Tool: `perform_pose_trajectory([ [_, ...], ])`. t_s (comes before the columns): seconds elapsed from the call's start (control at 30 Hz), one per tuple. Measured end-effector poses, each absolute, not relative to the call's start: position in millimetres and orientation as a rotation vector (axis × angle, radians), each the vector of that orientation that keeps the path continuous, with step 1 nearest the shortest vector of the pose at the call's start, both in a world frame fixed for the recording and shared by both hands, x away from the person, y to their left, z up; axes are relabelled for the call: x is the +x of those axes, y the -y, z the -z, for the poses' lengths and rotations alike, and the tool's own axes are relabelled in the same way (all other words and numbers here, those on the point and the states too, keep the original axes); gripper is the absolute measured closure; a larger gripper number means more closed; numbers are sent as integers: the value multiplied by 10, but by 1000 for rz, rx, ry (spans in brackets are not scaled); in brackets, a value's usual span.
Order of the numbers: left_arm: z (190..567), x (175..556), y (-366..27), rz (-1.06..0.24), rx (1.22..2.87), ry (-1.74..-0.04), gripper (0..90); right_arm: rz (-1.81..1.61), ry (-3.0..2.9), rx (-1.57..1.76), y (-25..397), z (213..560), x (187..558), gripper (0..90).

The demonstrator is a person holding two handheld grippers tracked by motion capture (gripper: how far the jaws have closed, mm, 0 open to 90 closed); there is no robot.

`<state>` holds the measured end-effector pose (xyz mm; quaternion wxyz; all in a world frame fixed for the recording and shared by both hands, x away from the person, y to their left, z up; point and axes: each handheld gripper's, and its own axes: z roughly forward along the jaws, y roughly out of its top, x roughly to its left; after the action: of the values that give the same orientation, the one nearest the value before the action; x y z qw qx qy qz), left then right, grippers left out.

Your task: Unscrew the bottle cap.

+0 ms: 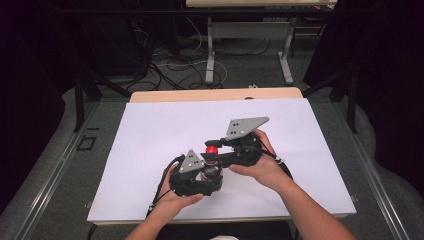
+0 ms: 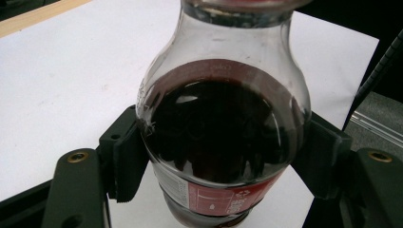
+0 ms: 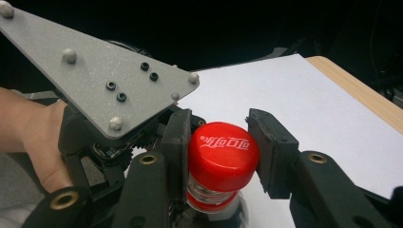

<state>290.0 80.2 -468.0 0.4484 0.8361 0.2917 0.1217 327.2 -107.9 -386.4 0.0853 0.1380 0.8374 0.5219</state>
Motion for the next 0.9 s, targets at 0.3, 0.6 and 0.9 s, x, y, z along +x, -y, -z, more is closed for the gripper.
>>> perform_pose_trajectory([
  [0.3,4703,2940,-840,-310,2061,-748,302,-1552,-2452,438,1136,3820,3273,610],
  [0.6,4717,3011,-939,-307,2054,-789,301,-1513,-2445,477,1228,3814,3285,610],
  [0.9,4680,3070,-1064,-342,2018,-827,301,-1474,-2447,527,1326,3893,3319,610],
])
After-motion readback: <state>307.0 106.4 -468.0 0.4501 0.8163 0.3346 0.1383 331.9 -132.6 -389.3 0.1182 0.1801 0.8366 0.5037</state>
